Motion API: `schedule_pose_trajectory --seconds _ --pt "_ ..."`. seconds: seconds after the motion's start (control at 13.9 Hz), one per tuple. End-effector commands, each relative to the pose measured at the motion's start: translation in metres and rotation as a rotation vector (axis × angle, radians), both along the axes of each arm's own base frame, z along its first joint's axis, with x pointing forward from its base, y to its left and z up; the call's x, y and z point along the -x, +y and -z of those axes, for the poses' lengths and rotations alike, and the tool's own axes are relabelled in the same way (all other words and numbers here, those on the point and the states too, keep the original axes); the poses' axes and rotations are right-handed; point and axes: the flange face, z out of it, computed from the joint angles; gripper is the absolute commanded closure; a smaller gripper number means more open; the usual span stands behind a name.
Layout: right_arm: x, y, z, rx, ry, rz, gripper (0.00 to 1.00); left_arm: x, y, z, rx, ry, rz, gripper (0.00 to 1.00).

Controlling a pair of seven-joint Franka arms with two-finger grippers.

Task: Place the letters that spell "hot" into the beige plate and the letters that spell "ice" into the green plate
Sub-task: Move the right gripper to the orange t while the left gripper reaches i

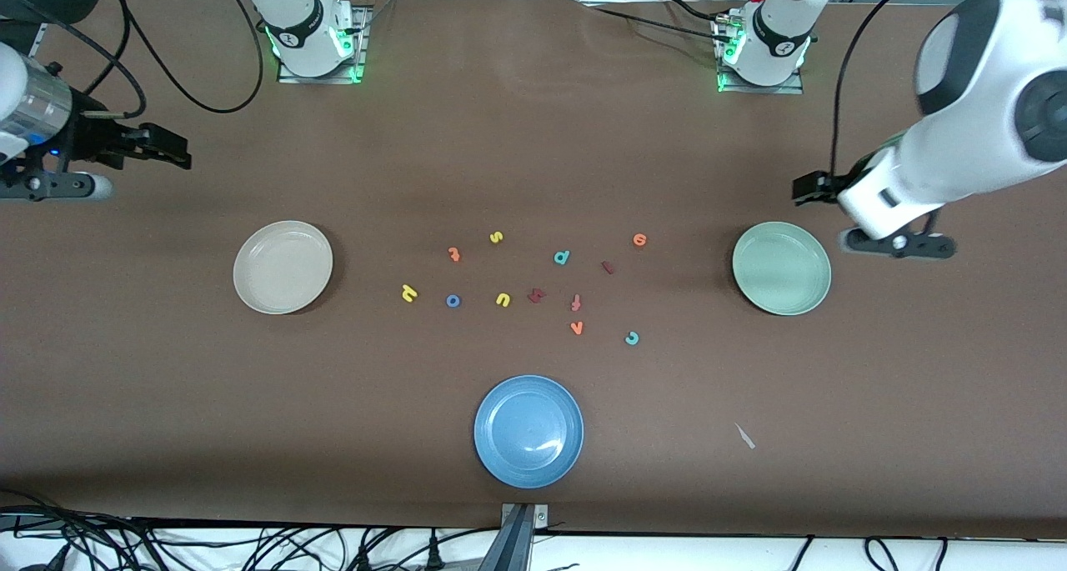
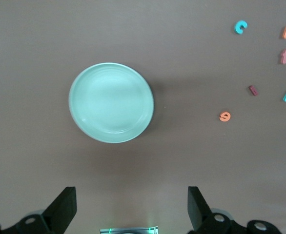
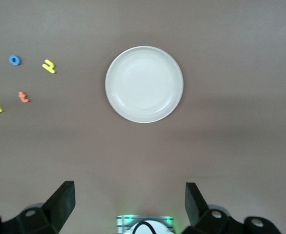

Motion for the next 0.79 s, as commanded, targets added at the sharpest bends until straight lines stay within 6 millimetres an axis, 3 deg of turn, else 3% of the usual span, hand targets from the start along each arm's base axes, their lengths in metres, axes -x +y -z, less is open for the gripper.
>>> schedule_pose_trajectory --seconds 0.0,0.29,0.43,0.65,0.72 --pt "-0.004 0.031 0.025 -0.009 0.021 0.031 0.00 -0.022 -0.049 0.044 -0.005 -0.032 0.048 0.00" --pt "0.008 0.105 0.073 0.020 -0.010 0.111 0.00 -0.015 -0.133 0.109 -0.054 -0.036 -0.048 0.00" --pt "0.019 0.140 0.100 0.028 -0.035 0.145 0.00 -0.014 -0.162 0.140 -0.076 -0.061 -0.166 0.00" --pt "0.031 0.182 0.155 0.025 -0.045 0.090 0.00 -0.011 -0.196 0.182 -0.087 -0.093 -0.284 0.00" --pt "0.034 0.205 0.174 0.018 -0.048 0.065 0.00 -0.007 -0.211 0.196 -0.092 -0.105 -0.338 0.00"
